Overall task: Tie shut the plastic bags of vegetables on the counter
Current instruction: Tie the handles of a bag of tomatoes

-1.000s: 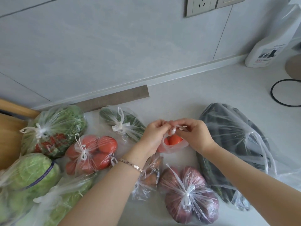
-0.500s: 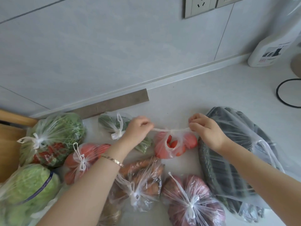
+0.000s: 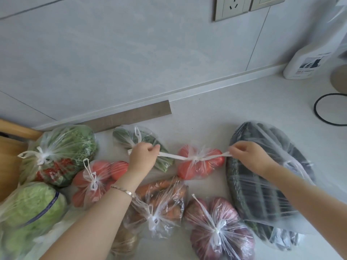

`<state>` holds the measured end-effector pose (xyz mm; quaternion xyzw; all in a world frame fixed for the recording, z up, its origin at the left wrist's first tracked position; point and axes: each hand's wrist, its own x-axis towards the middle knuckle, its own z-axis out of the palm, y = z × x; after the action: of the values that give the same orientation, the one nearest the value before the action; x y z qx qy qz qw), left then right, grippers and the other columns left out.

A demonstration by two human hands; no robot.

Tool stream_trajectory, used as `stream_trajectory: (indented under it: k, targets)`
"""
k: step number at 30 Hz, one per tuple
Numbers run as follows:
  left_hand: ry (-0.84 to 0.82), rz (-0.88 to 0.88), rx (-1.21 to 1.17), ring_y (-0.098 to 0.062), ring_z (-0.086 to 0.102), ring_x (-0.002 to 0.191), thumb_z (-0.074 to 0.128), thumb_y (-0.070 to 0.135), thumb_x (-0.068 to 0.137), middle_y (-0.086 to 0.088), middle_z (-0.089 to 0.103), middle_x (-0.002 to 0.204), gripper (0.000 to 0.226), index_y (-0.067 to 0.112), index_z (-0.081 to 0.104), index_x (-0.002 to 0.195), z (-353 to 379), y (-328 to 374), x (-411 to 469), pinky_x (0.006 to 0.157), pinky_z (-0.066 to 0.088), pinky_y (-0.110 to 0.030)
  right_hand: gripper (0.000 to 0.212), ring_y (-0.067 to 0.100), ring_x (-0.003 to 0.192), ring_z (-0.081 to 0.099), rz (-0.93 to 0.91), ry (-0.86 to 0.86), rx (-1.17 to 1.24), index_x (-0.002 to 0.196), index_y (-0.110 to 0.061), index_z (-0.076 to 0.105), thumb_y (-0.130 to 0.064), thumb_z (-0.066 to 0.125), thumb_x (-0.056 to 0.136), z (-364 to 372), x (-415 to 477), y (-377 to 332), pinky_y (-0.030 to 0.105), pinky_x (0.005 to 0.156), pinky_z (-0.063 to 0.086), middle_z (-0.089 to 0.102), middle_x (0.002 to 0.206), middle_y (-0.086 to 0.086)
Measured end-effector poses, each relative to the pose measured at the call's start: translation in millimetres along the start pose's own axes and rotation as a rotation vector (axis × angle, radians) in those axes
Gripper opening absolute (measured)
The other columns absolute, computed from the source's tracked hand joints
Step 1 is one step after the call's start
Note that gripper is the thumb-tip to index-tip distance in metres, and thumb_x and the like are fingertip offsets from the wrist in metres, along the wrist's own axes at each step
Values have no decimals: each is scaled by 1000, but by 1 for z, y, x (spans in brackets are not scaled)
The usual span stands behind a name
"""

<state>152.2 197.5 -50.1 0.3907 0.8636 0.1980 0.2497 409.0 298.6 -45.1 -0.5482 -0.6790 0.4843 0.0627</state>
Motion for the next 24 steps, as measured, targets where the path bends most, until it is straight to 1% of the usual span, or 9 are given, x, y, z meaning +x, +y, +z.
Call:
stream_trajectory:
  k: [2, 4, 8, 11, 14, 16, 19, 21, 24]
  targets:
    - [-228, -263, -834, -18, 60, 69, 50, 20, 93, -4, 60, 65, 28, 12, 53, 66, -8, 26, -8, 76, 50, -27, 25, 17, 70, 51, -48, -74, 356, 79, 7, 62, -15, 54, 89, -3, -4, -19, 30, 72, 42, 56, 74, 10]
    - [-408, -250, -1228, -19, 66, 76, 43, 20, 94, -6, 68, 72, 29, 10, 49, 67, -4, 44, -14, 81, 53, -31, 15, 16, 81, 58, -115, -158, 558, 85, 3, 66, -8, 55, 87, 5, -6, -38, 28, 84, 46, 65, 84, 8]
    - [-481, -30, -911, -8, 60, 63, 54, 11, 88, -1, 65, 78, 12, 11, 66, 89, 21, 63, -27, 65, 50, -22, 13, 5, 77, 60, -226, -96, 507, 80, -16, 69, -8, 60, 85, 24, 3, -55, 14, 77, 46, 67, 80, -4]
    - [-424, 21, -726, 0, 56, 55, 61, 4, 84, 6, 68, 80, 18, 17, 68, 93, 39, 65, -28, 56, 44, -15, 15, 7, 80, 61, -178, 67, 587, 76, -23, 68, -11, 62, 84, 31, 16, -53, 12, 80, 46, 67, 82, -7]
    - [-294, -70, -827, -3, 52, 49, 60, 2, 84, 3, 68, 67, 11, 5, 69, 90, 40, 65, -23, 49, 43, -13, 14, -2, 69, 59, -141, 105, 617, 97, -11, 68, -9, 60, 86, 44, 19, -44, 7, 67, 48, 66, 83, -4]
    - [-240, -120, -892, -2, 53, 47, 60, -1, 84, 6, 66, 56, 11, 5, 69, 82, 40, 66, -20, 50, 45, -12, 22, 1, 67, 57, -124, 64, 471, 108, -10, 66, -10, 57, 88, 56, 16, -31, 8, 65, 46, 69, 91, 2]
    - [-259, -133, -935, -2, 56, 48, 59, -3, 84, 5, 66, 52, 16, 8, 68, 77, 40, 66, -19, 51, 47, -12, 23, 3, 75, 51, -241, -35, 139, 109, -11, 67, -9, 53, 90, 73, 10, -16, 1, 69, 37, 64, 97, 0]
    - [-290, -134, -949, -2, 57, 49, 59, -3, 84, 5, 67, 54, 16, 8, 68, 78, 41, 65, -19, 52, 48, -13, 21, -1, 76, 48, -304, 0, 66, 105, -9, 68, -11, 54, 90, 77, 12, -15, -3, 70, 33, 57, 96, -6]
    - [-270, -156, -971, -4, 58, 53, 58, -2, 85, 4, 67, 56, 17, 9, 68, 78, 39, 66, -20, 54, 49, -15, 18, -5, 55, 48, -303, -3, 53, 98, -6, 68, -12, 52, 91, 77, 17, -21, 8, 58, 34, 55, 74, -9]
